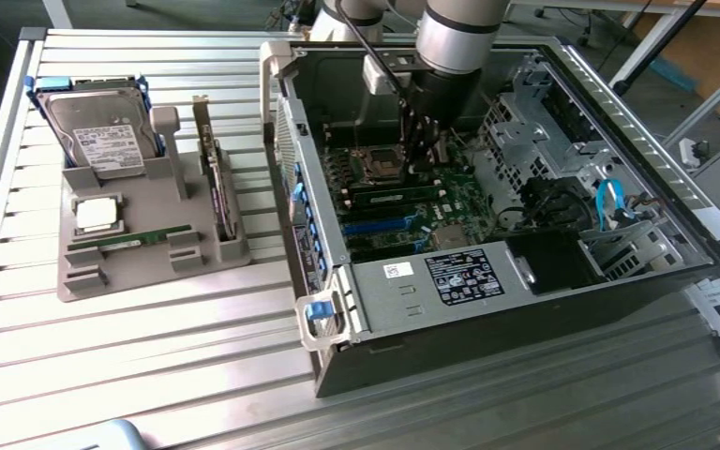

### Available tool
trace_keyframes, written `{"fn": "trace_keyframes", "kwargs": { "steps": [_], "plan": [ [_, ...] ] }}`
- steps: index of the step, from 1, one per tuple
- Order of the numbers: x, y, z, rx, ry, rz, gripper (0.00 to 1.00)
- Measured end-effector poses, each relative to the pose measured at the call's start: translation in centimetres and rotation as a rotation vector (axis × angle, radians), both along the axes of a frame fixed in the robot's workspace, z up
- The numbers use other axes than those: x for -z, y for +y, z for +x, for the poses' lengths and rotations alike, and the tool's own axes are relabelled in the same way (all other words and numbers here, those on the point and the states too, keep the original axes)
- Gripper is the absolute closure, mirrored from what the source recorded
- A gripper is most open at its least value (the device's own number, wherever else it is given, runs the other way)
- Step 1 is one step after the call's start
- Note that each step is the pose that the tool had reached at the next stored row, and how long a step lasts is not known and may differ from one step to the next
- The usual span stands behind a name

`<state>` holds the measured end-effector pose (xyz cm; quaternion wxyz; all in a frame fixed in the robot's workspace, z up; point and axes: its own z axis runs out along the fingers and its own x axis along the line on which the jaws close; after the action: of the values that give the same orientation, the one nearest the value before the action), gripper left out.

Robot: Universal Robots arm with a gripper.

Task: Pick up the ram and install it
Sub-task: 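Insert the ram into the slot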

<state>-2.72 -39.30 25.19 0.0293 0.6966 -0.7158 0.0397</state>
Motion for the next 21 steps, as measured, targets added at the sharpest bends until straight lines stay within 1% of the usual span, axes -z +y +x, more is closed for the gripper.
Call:
{"fn": "trace_keyframes", "kwargs": {
  "steps": [6,21],
  "plan": [
    [-0.57,0.00,0.0,0.000,0.0000,-0.0017,0.89],
    [-1.60,0.00,0.0,0.000,0.0000,-0.0032,0.89]
  ]
}}
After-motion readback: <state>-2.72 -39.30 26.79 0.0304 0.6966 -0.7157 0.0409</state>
